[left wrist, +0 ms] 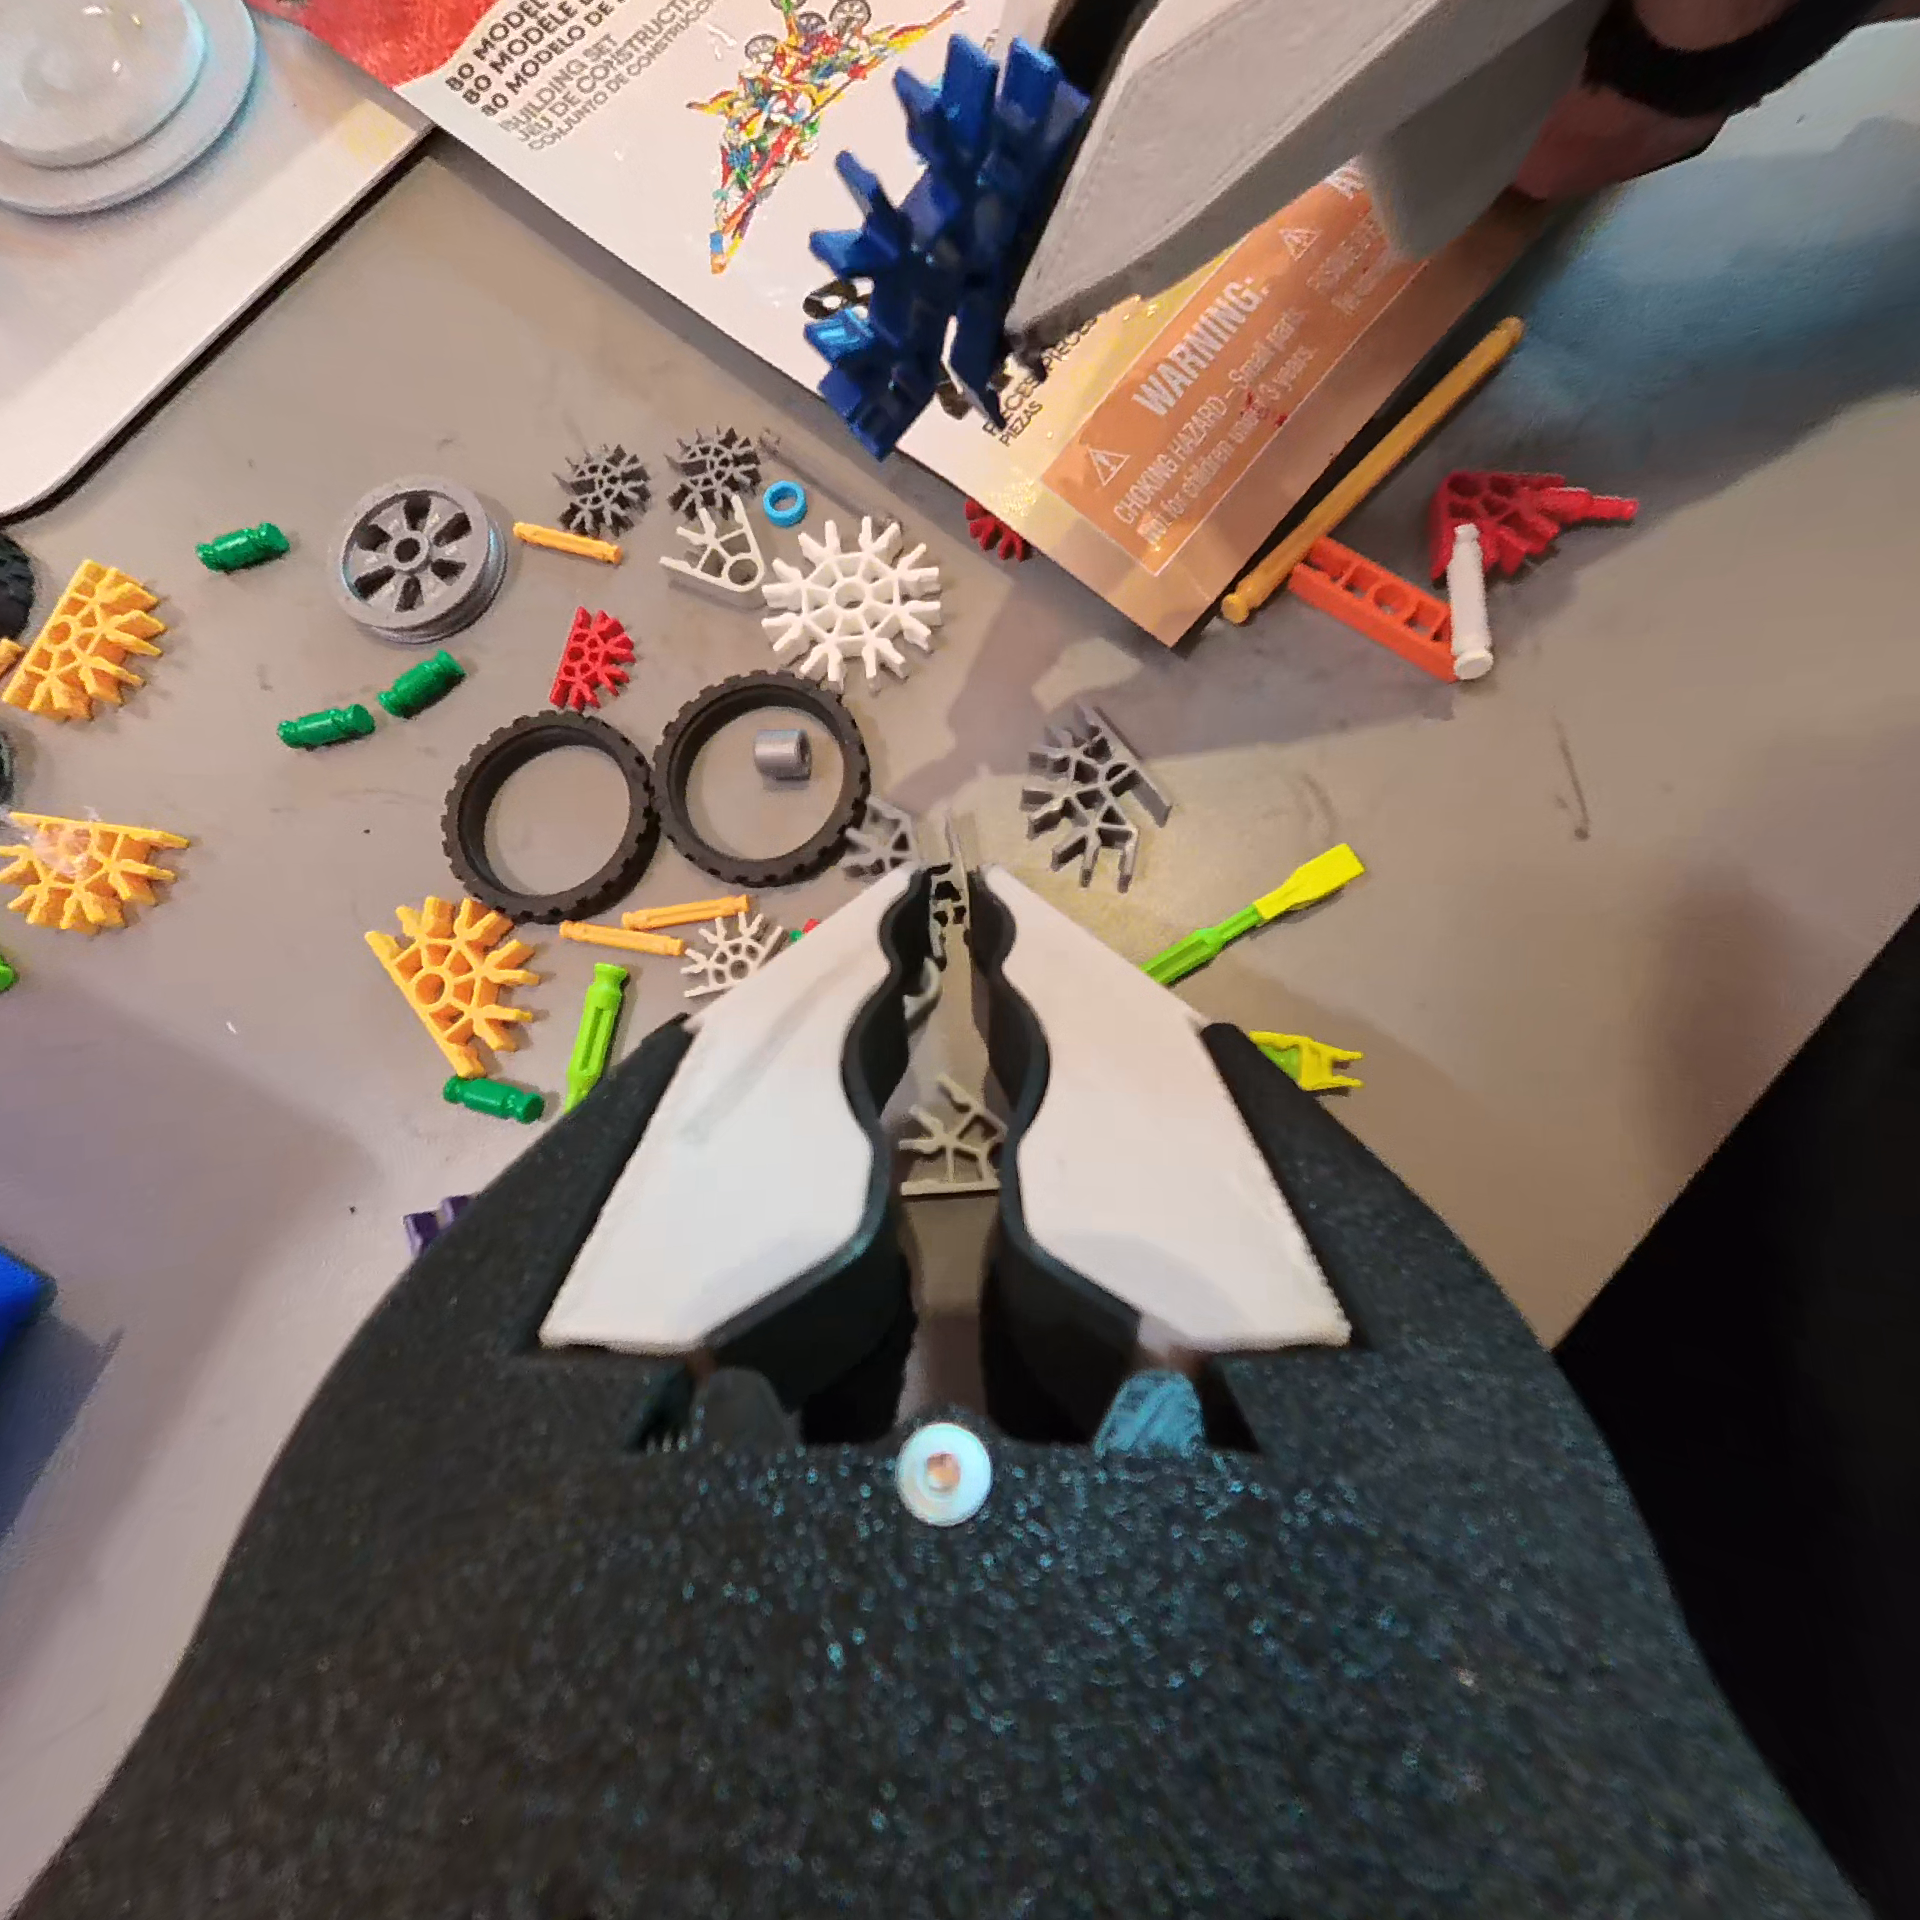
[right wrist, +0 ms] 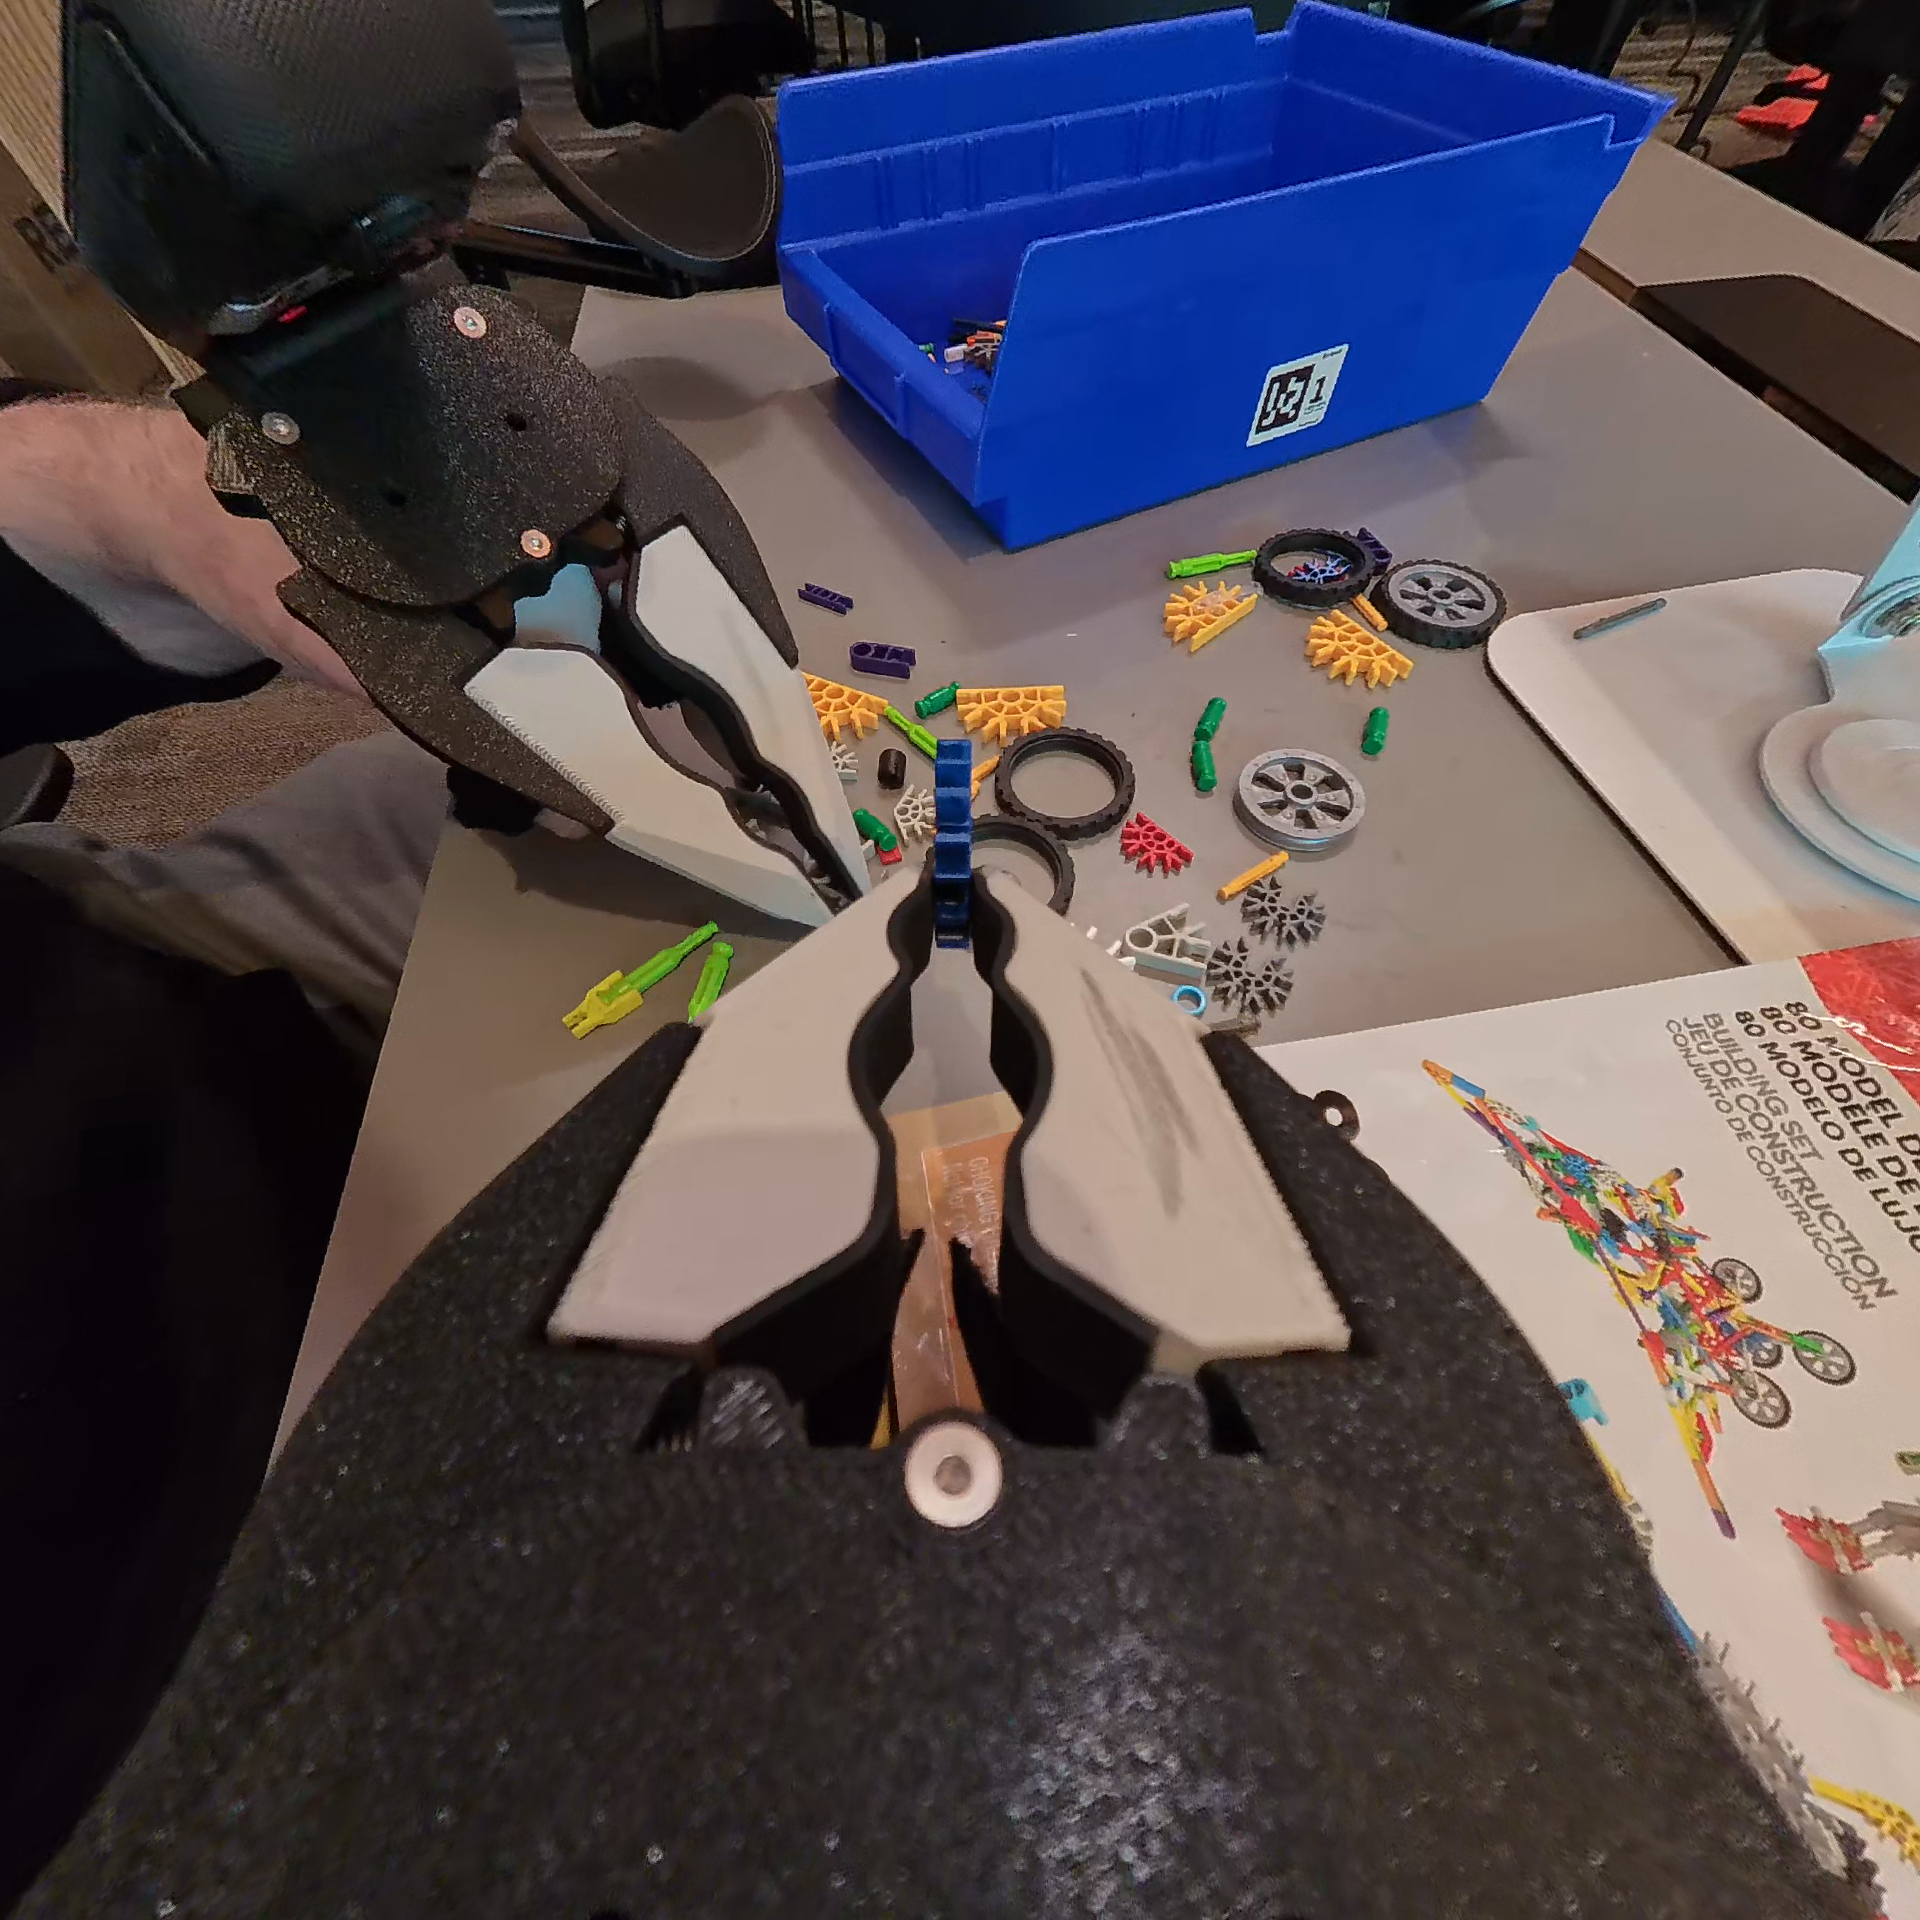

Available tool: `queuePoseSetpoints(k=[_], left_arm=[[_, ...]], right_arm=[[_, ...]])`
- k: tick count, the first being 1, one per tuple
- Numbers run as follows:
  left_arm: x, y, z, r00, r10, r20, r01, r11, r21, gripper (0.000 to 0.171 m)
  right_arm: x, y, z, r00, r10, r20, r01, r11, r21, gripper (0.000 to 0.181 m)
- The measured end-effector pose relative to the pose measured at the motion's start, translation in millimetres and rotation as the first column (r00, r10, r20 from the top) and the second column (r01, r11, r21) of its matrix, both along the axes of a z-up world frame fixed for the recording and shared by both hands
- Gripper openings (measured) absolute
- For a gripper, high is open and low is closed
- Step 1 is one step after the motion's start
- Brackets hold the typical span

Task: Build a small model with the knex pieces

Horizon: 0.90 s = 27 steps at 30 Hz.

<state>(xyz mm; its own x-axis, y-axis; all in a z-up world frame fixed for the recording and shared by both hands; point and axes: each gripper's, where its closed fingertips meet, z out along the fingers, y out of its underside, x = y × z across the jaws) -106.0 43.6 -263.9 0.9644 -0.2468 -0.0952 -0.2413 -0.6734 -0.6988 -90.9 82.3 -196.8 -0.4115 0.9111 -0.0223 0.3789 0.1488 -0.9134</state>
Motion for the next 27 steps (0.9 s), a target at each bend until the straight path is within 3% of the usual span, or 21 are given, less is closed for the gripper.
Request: queuePoseSetpoints(k=[17,22,27], left_arm=[[-1,2,14,1.000,0.015,0.014,-0.016,0.996,0.093,0.004],[-1,5,30,0.996,0.027,0.091,-0.044,0.979,0.197,0.004],[5,8,53,0.964,0.005,0.264,-0.097,0.937,0.337,0.000]], right_arm=[[-1,4,1,1.000,-0.012,0.000,0.012,1.000,-0.024,0.004],[-1,2,12,1.000,0.002,-0.026,-0.006,0.990,-0.141,0.004],[-2,-1,24,0.999,0.021,-0.046,-0.035,0.945,-0.325,0.004]])
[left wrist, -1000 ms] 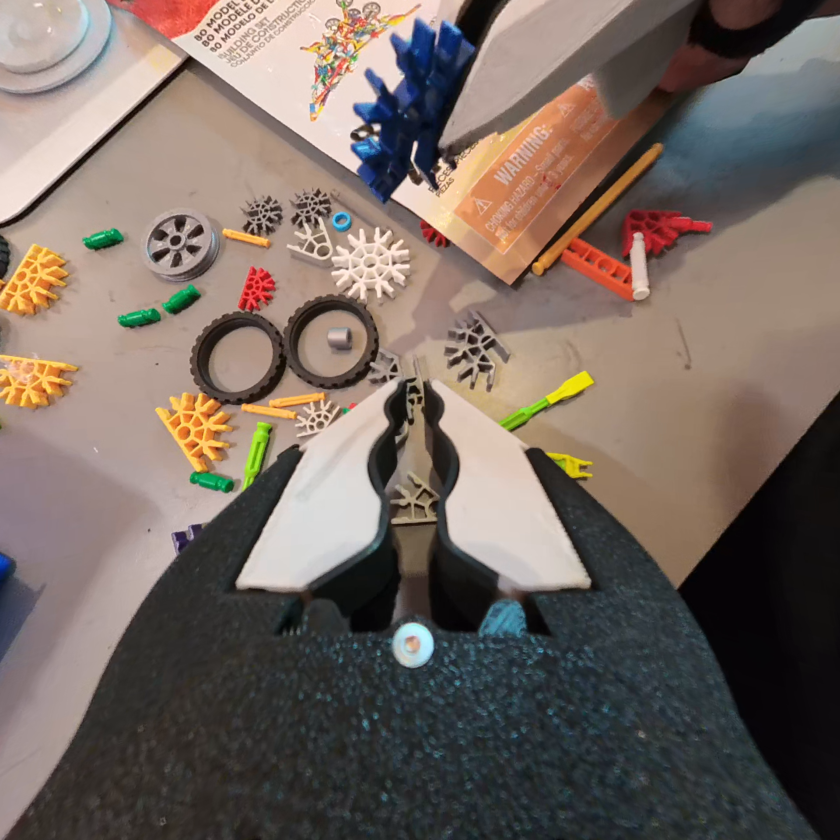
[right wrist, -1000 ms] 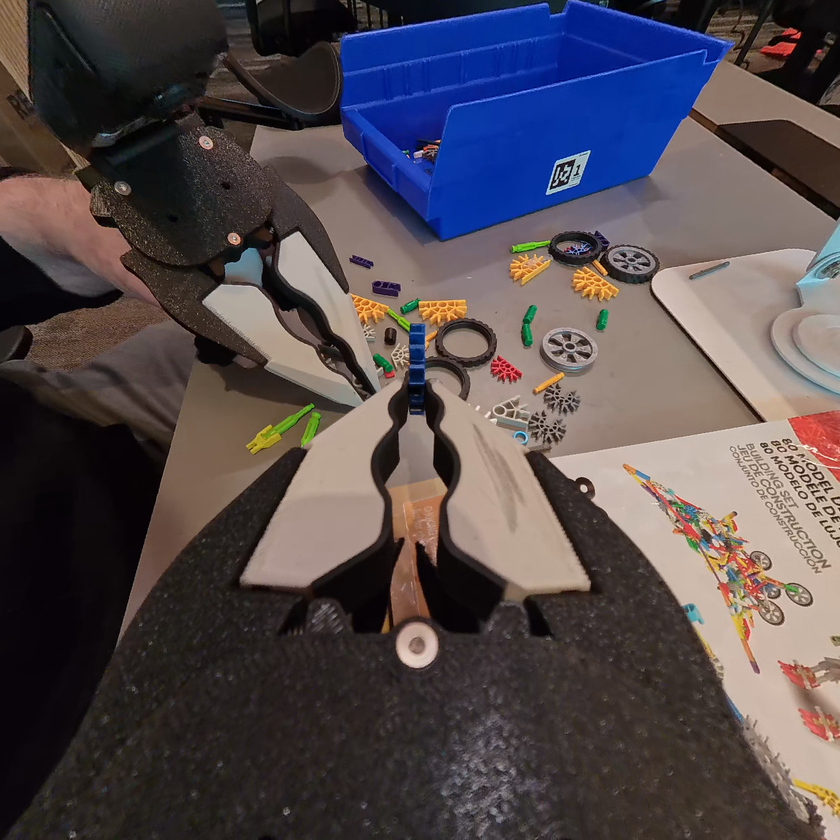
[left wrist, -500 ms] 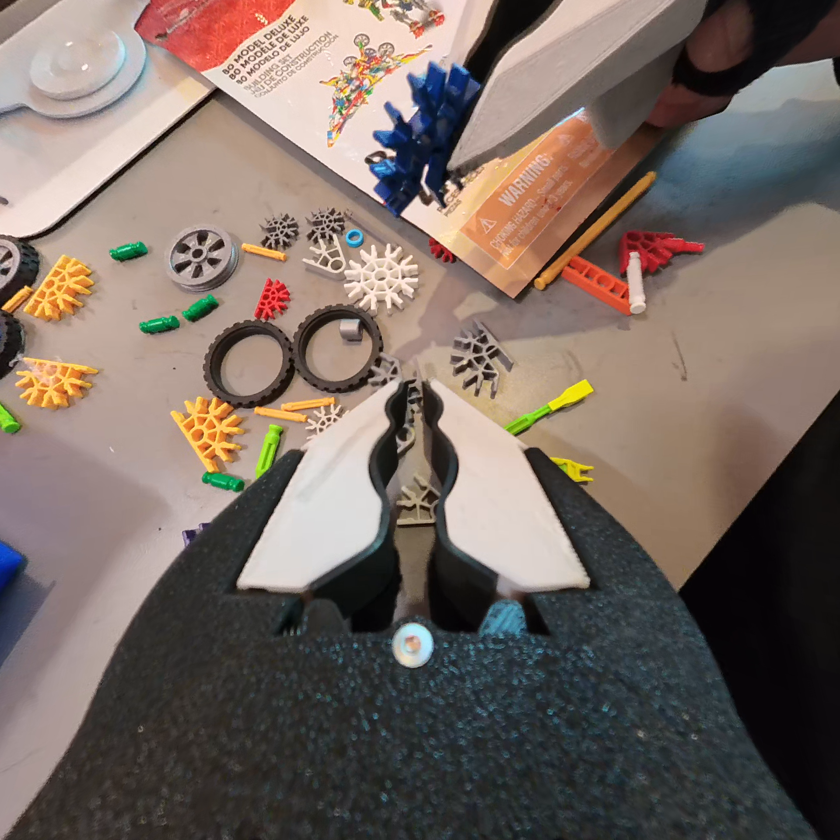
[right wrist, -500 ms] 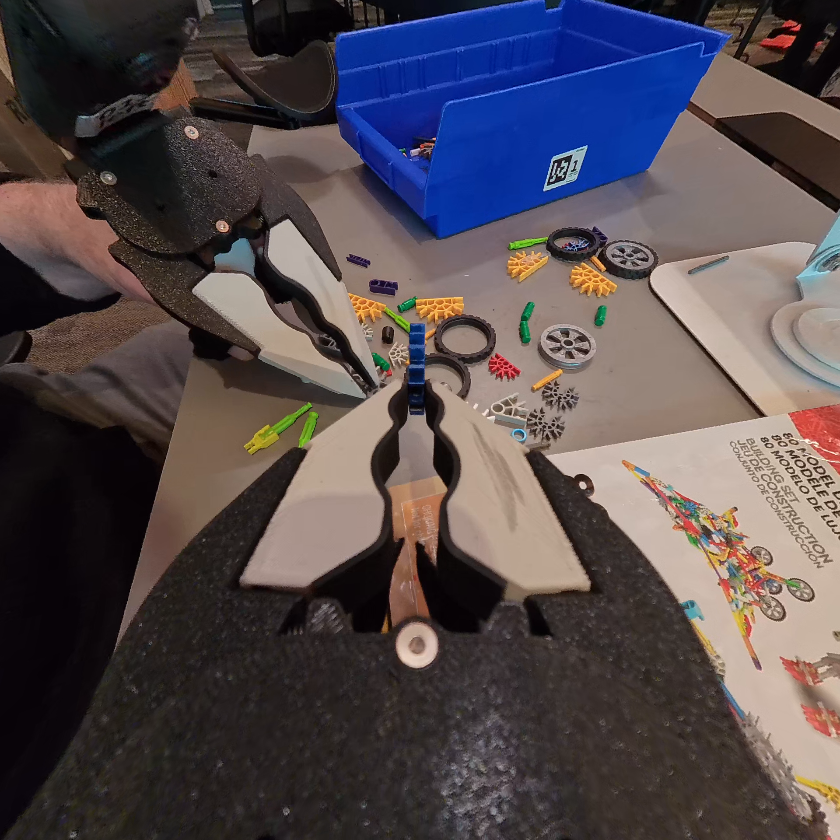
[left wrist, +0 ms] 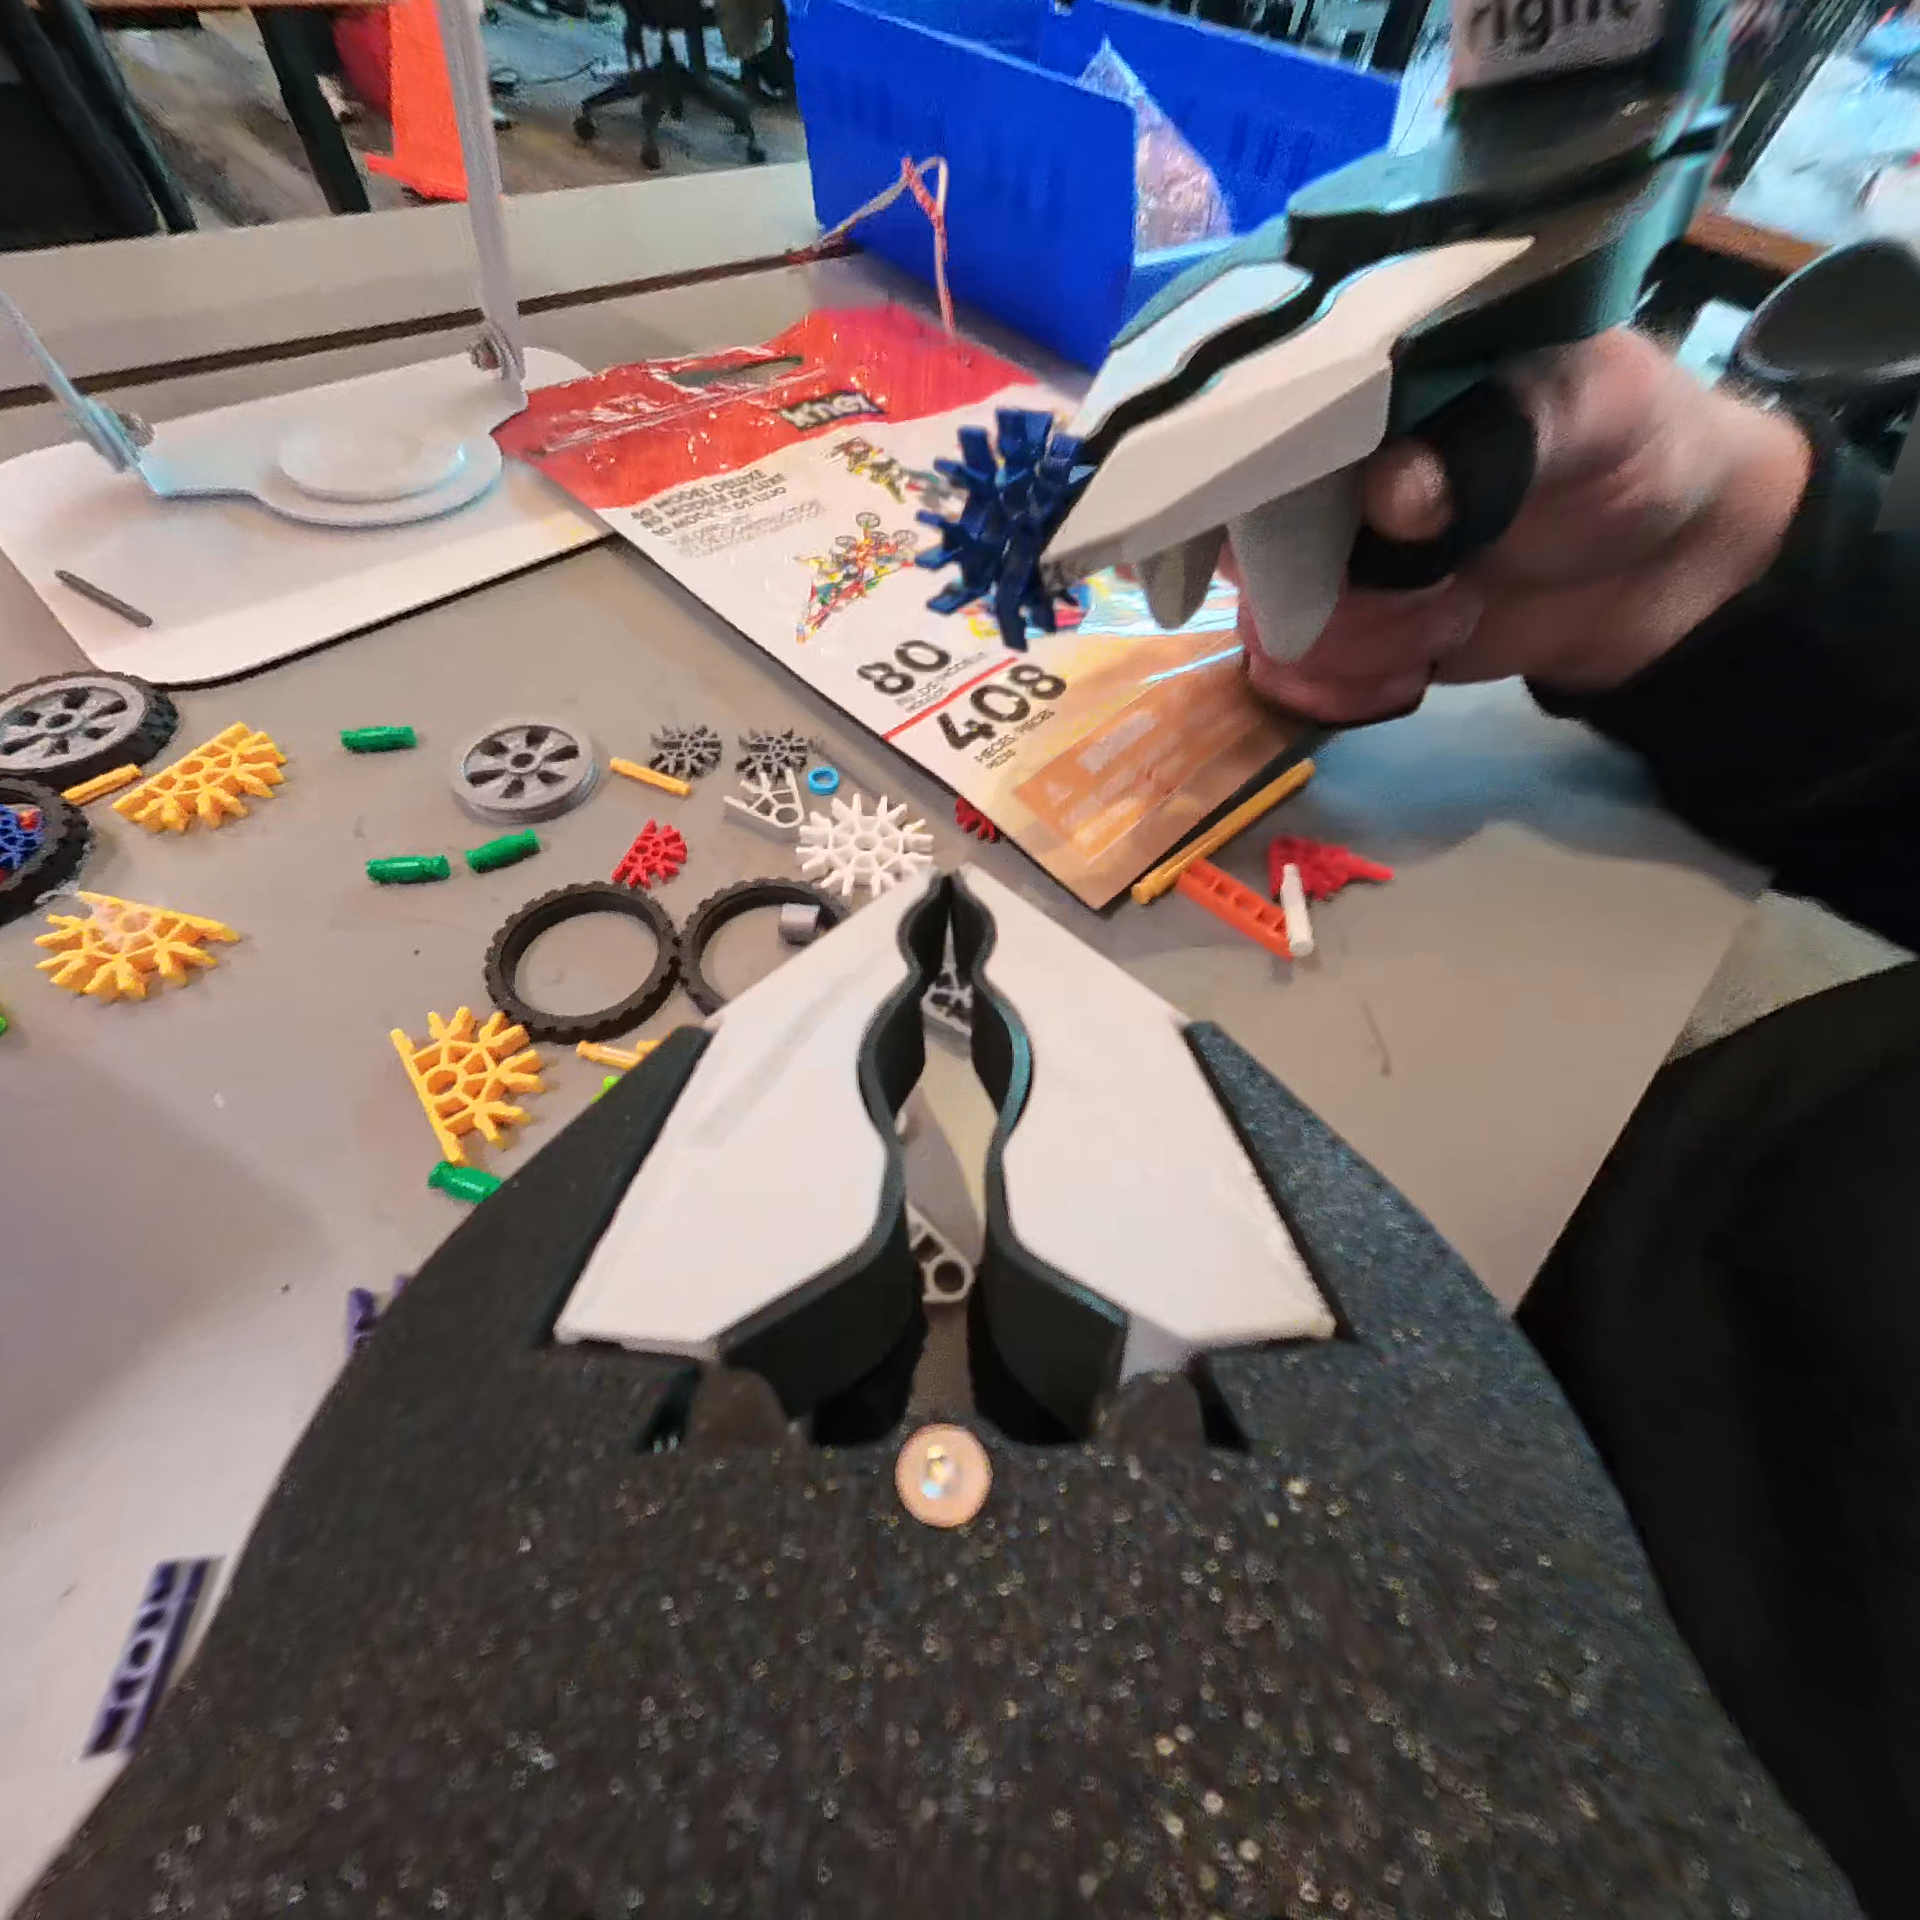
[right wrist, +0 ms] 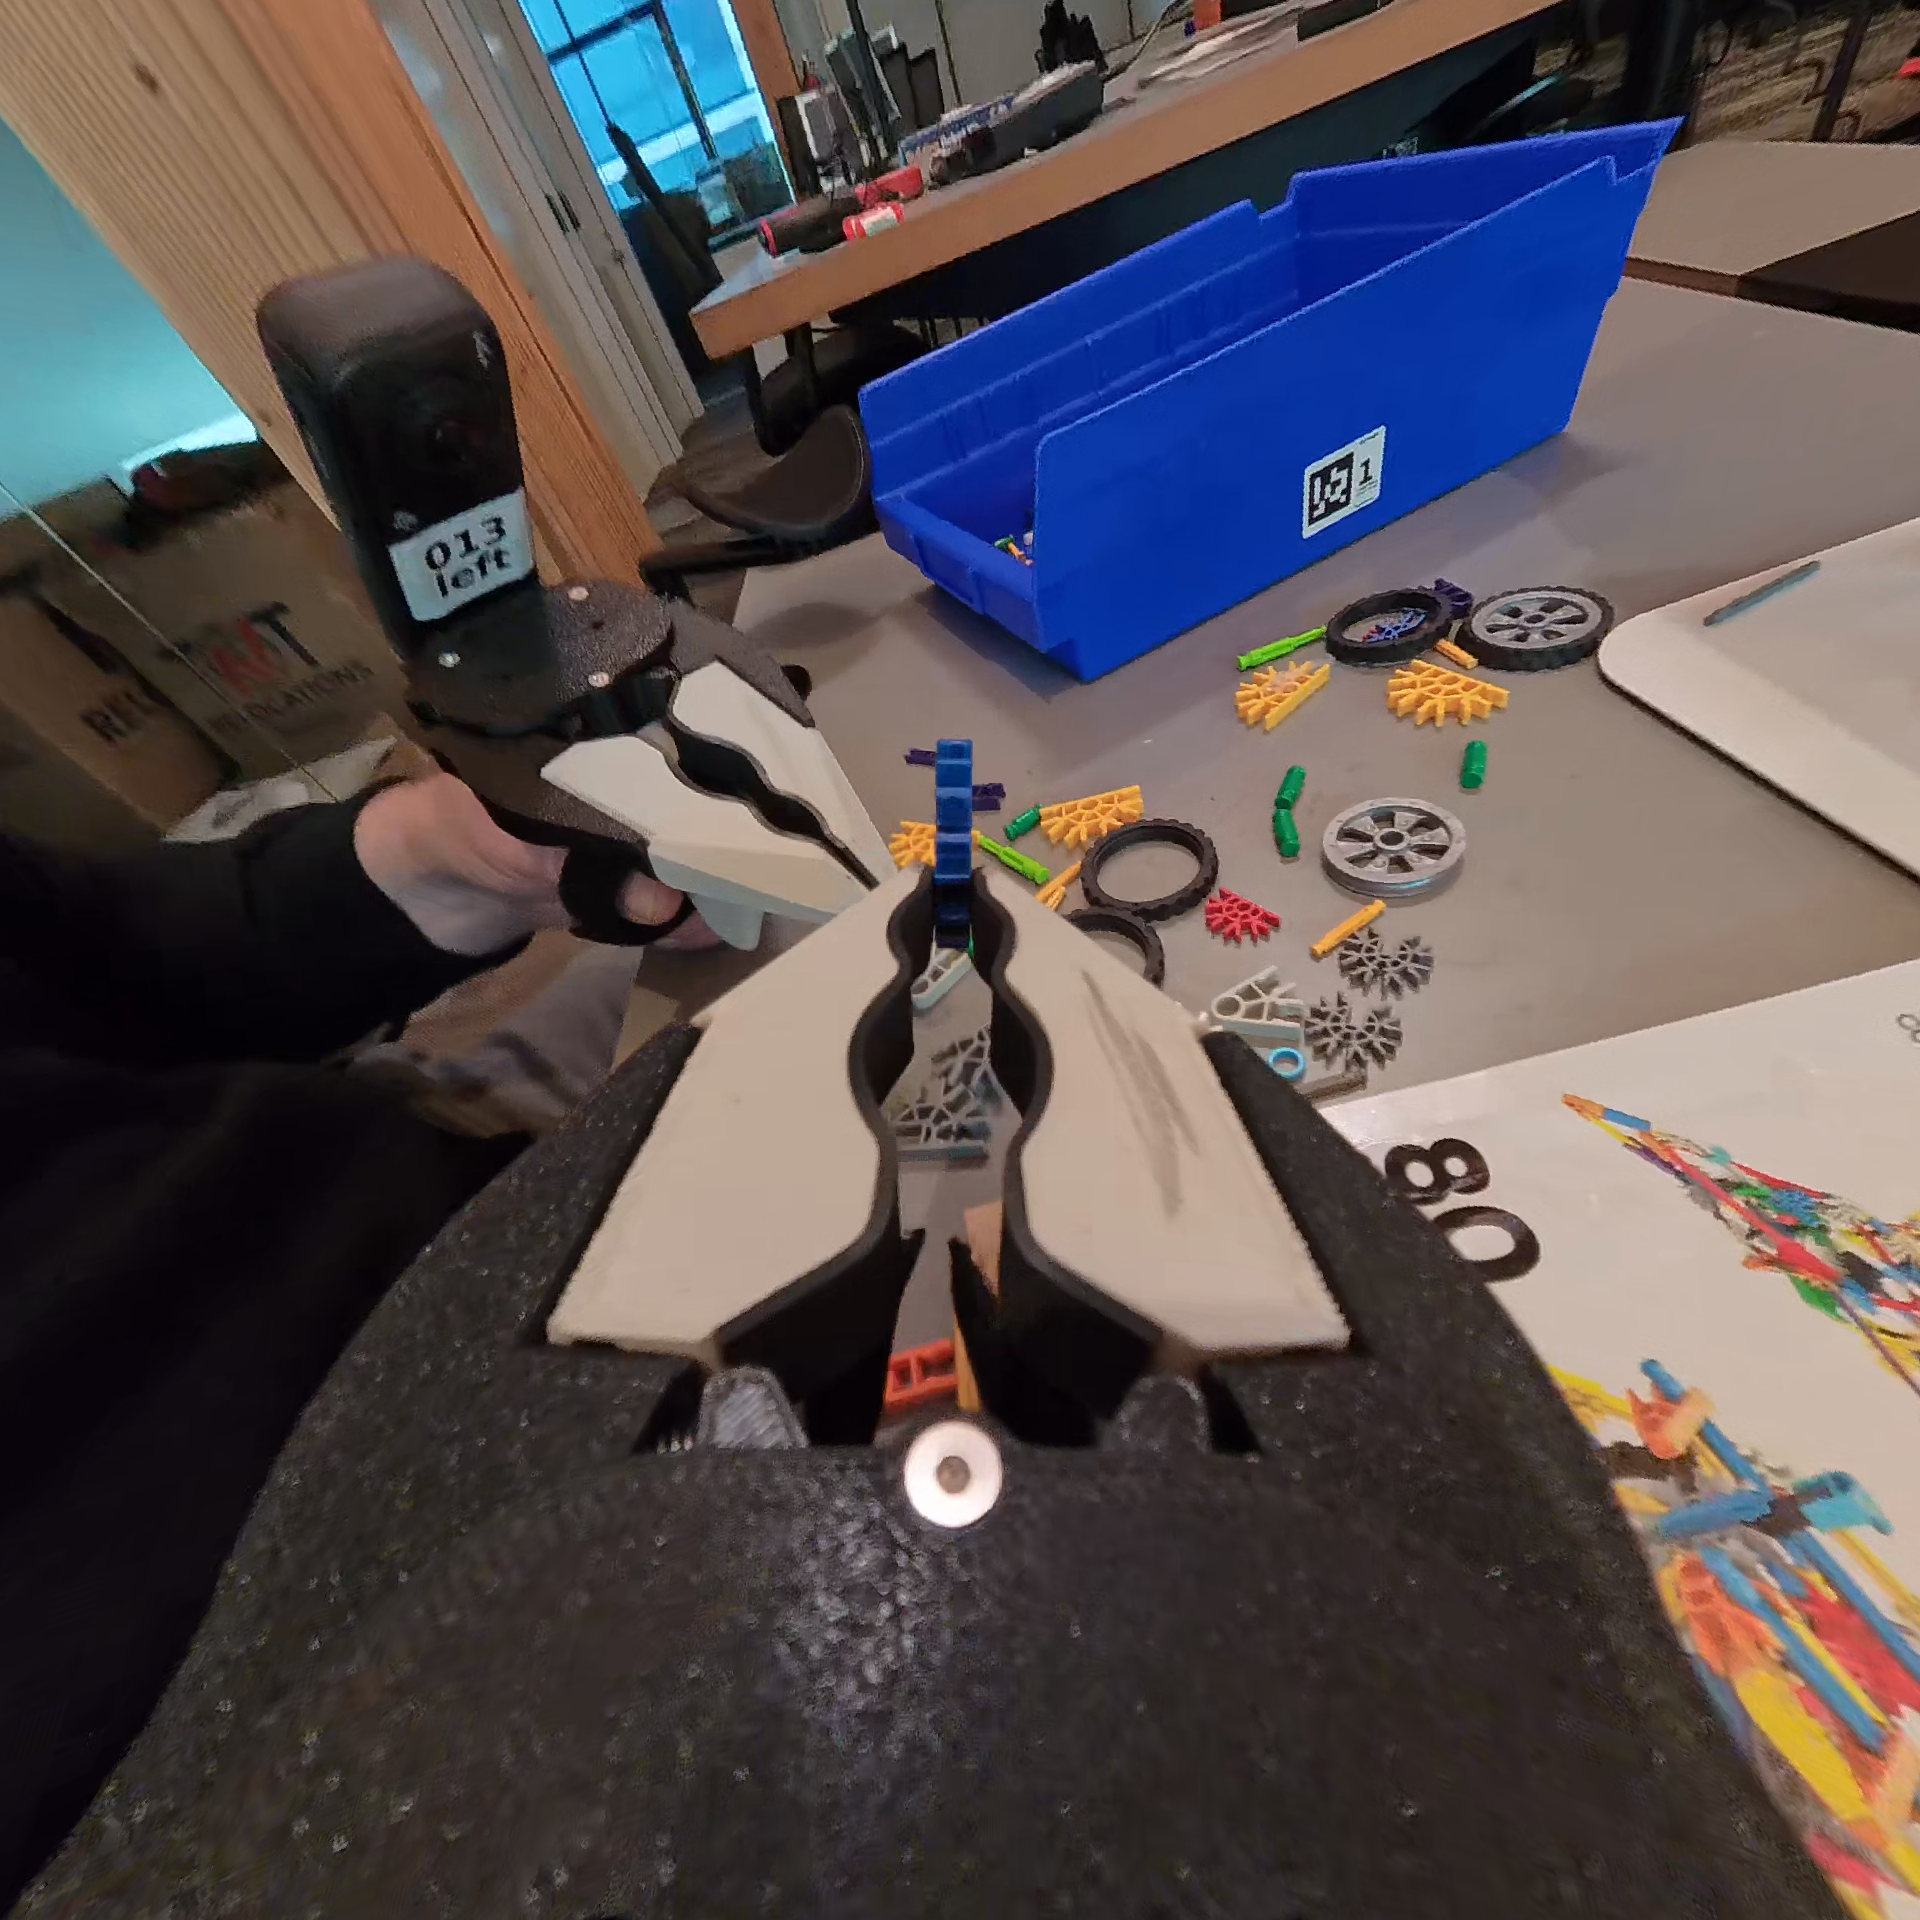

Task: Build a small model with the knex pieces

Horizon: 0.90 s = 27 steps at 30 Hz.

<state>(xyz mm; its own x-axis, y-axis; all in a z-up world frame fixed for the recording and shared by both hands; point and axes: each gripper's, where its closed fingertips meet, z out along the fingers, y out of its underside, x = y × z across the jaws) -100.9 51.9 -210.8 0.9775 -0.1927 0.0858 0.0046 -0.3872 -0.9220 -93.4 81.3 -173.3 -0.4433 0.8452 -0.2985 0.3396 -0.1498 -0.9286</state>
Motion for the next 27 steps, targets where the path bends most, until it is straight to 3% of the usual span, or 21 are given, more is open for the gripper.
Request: queuePoseSetpoints(k=[7,11,15,17,19,23,25,27], left_arm=[[-9,-7,-4,0.996,0.022,-0.091,-0.025,0.999,-0.028,0.000],[-19,-11,12,0.987,0.050,-0.150,-0.050,0.999,0.010,0.008],[-19,-13,34,0.973,0.049,-0.227,-0.038,0.998,0.054,0.018],[-17,-16,38,0.966,0.053,-0.254,-0.044,0.998,0.044,0.018],[-14,-20,36,0.976,0.060,-0.209,-0.058,0.998,0.014,0.020],[7,-31,35,0.989,0.018,0.149,-0.021,1.000,0.019,0.020],[6,-35,33,0.958,0.035,0.285,-0.045,0.999,0.026,0.020],[9,-37,34,0.896,0.027,0.442,-0.049,0.998,0.039,0.022]], right_arm=[[-2,11,-4,0.999,-0.042,0.016,0.041,0.999,0.012,0.004],[5,3,-5,0.999,0.020,0.036,-0.022,0.999,0.037,0.004],[5,-4,-23,0.998,0.000,0.060,-0.022,0.934,0.357,0.004],[3,-5,-20,0.999,-0.033,-0.015,0.035,0.820,0.571,0.004],[4,-13,-13,0.994,-0.011,-0.106,0.088,0.649,0.756,0.004],[2,-24,-6,0.967,0.009,-0.253,0.238,0.311,0.920,0.005],[2,-24,-5,0.954,0.022,-0.298,0.290,0.170,0.942,0.004],[2,-26,-3,0.940,0.044,-0.339,0.335,0.077,0.939,0.004]])
